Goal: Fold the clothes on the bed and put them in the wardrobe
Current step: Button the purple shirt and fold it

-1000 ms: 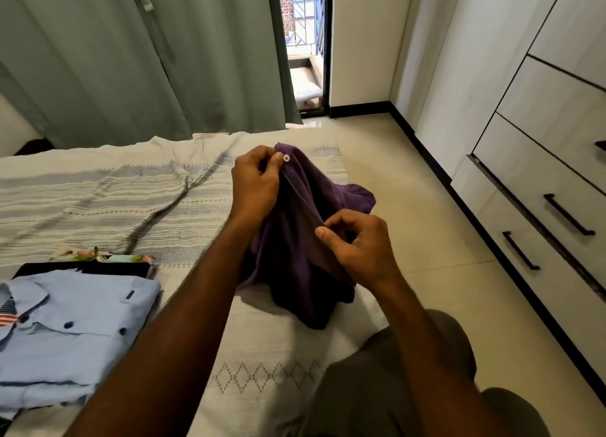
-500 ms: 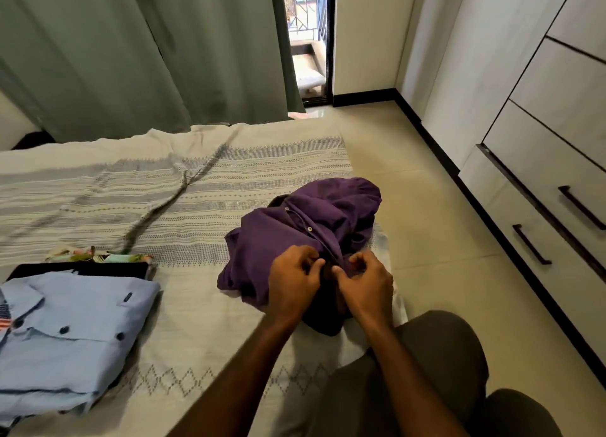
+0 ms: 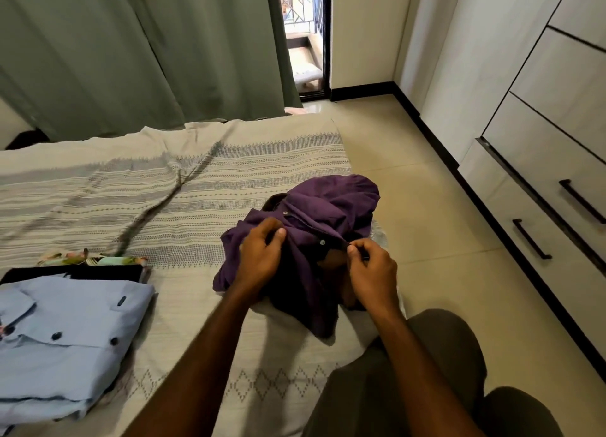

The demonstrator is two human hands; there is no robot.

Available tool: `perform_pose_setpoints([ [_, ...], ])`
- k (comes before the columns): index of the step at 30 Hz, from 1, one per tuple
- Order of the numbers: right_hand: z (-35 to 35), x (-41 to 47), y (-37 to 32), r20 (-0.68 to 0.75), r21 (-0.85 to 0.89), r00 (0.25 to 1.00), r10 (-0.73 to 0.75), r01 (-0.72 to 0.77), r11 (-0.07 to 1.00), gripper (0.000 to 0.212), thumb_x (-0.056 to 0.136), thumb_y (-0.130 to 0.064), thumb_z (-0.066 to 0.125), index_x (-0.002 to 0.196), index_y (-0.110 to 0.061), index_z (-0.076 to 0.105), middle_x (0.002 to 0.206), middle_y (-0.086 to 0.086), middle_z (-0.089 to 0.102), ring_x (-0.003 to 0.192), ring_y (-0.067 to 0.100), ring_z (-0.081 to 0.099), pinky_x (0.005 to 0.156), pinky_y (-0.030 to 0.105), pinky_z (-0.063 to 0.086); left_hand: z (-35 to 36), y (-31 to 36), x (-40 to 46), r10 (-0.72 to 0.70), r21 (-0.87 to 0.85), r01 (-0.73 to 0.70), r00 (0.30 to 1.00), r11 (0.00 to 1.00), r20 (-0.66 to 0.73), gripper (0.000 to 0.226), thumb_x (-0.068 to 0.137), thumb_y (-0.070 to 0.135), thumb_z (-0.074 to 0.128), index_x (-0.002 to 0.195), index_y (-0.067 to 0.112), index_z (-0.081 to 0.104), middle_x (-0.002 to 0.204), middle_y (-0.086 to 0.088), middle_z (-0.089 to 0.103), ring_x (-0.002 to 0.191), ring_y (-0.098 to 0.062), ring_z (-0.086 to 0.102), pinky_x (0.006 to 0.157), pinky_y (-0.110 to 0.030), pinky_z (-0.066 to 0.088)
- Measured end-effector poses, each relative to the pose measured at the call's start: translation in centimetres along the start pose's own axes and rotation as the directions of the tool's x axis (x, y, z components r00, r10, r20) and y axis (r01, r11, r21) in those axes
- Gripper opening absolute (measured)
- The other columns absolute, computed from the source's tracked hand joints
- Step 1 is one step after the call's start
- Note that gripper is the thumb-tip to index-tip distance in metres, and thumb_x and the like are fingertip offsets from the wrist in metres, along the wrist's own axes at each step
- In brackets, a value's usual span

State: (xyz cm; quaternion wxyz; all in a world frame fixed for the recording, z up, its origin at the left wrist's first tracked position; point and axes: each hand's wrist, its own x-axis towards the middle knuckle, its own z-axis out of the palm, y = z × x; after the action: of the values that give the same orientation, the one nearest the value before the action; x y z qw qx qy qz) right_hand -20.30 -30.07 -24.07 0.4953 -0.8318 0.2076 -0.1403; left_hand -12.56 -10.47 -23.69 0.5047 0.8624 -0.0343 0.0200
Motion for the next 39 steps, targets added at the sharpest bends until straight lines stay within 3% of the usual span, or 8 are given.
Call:
perform_pose_setpoints([
  [3, -1.5, 0.4, -1.2, -0.025, 0.112, 1.000, 0.003, 0.000, 0.994, 0.009, 0.096, -0.024, 0.067, 0.095, -0.018, 0.073, 0.082, -0.015, 0.066, 0.078, 0.001, 0.063, 0.061, 0.004, 0.044, -2.1, 2.1, -0.5, -0.057, -0.265, 0.092, 0.989, 0.960, 0.136, 0.025, 0.103, 0.022, 0.052, 0.079, 0.014, 0.055, 0.075, 0.000, 0.053, 0.073, -0.013, 0.046, 0.069, -0.033, 0.038],
  [6, -2.4, 0.1, -2.1, 0.050, 0.217, 0.999, 0.011, -0.022, 0.976, 0.014, 0.087, -0.028, 0.077, 0.098, -0.019, 0.074, 0.083, -0.010, 0.072, 0.077, 0.001, 0.069, 0.066, 0.013, 0.055, -3.4, 3.0, -1.7, -0.012, -0.310, 0.087, 0.972, 0.947, 0.236, 0.037, 0.096, 0.039, 0.060, 0.080, 0.005, 0.058, 0.076, -0.005, 0.056, 0.074, -0.016, 0.049, 0.068, -0.034, 0.040],
  [10, -3.3, -0.9, -2.0, 0.173, 0.213, 0.985, -0.013, -0.024, 0.977, 0.028, 0.080, -0.019, 0.085, 0.103, -0.020, 0.070, 0.083, -0.004, 0.072, 0.077, 0.004, 0.071, 0.071, 0.021, 0.060, -4.2, 2.3, -2.8, 0.024, -0.183, 0.018, 0.975, 0.983, 0.221, 0.011, 0.085, 0.015, 0.081, 0.091, 0.012, 0.072, 0.090, 0.000, 0.074, 0.086, -0.011, 0.068, 0.080, -0.032, 0.056],
  [16, -2.8, -1.9, -0.4, 0.168, -0.034, 0.985, 0.028, -0.023, 0.999, 0.009, 0.087, -0.020, 0.079, 0.096, -0.021, 0.077, 0.083, -0.010, 0.073, 0.078, -0.001, 0.068, 0.070, 0.018, 0.056, -2.9, 0.2, -4.2, 0.058, 0.352, 0.044, 0.960, 0.935, -0.275, 0.039, 0.073, 0.009, 0.081, 0.108, 0.022, 0.071, 0.107, -0.008, 0.057, 0.107, -0.032, 0.054, 0.090, -0.047, 0.044],
  [20, -1.9, -2.9, 0.2, 0.101, -0.083, 0.994, 0.050, -0.041, 0.996, 0.007, 0.087, -0.018, 0.077, 0.086, -0.023, 0.073, 0.080, -0.012, 0.070, 0.076, 0.001, 0.066, 0.061, 0.011, 0.045, 0.2, 0.7, -7.1, 0.349, 0.424, -0.264, 0.927, 0.866, -0.135, 0.019, 0.077, 0.018, 0.074, 0.096, 0.018, 0.073, 0.095, -0.005, 0.063, 0.092, -0.029, 0.058, 0.076, -0.039, 0.041],
  [30, -1.9, -3.4, 1.5, 0.037, -0.164, 0.994, -0.104, 0.109, 0.980, 0.022, 0.094, -0.009, 0.066, 0.112, -0.020, 0.074, 0.108, 0.001, 0.067, 0.099, 0.015, 0.062, 0.082, 0.022, 0.046, 3.4, -0.9, -8.8, 0.158, 0.448, -0.126, 0.987, 0.885, -0.036, 0.014, 0.078, 0.028, 0.084, 0.084, 0.018, 0.076, 0.090, 0.000, 0.067, 0.087, -0.024, 0.061, 0.075, -0.040, 0.049],
  [34, -1.6, -3.5, 2.4, 0.089, -0.215, 0.995, -0.054, 0.072, 0.974, 0.020, 0.101, -0.014, 0.056, 0.111, -0.020, 0.073, 0.107, 0.005, 0.059, 0.098, 0.019, 0.059, 0.082, 0.026, 0.046, 3.2, -2.7, -9.2, 0.060, 0.407, -0.065, 0.998, 0.911, 0.023, 0.011, 0.084, 0.026, 0.080, 0.091, 0.018, 0.079, 0.095, 0.000, 0.071, 0.087, -0.020, 0.064, 0.079, -0.042, 0.054],
  [39, -0.7, -4.3, 2.4, 0.065, -0.217, 0.994, -0.091, 0.103, 0.971, 0.011, 0.092, -0.018, 0.071, 0.101, -0.012, 0.075, 0.097, 0.005, 0.064, 0.088, 0.015, 0.058, 0.079, 0.024, 0.044, 3.8, -3.8, -9.9, 0.051, 0.399, -0.056, 0.998, 0.915, 0.023, 0.011, 0.084, 0.025, 0.079, 0.093, 0.019, 0.081, 0.093, -0.002, 0.074, 0.083, -0.023, 0.069, 0.069, -0.034, 0.054],
])
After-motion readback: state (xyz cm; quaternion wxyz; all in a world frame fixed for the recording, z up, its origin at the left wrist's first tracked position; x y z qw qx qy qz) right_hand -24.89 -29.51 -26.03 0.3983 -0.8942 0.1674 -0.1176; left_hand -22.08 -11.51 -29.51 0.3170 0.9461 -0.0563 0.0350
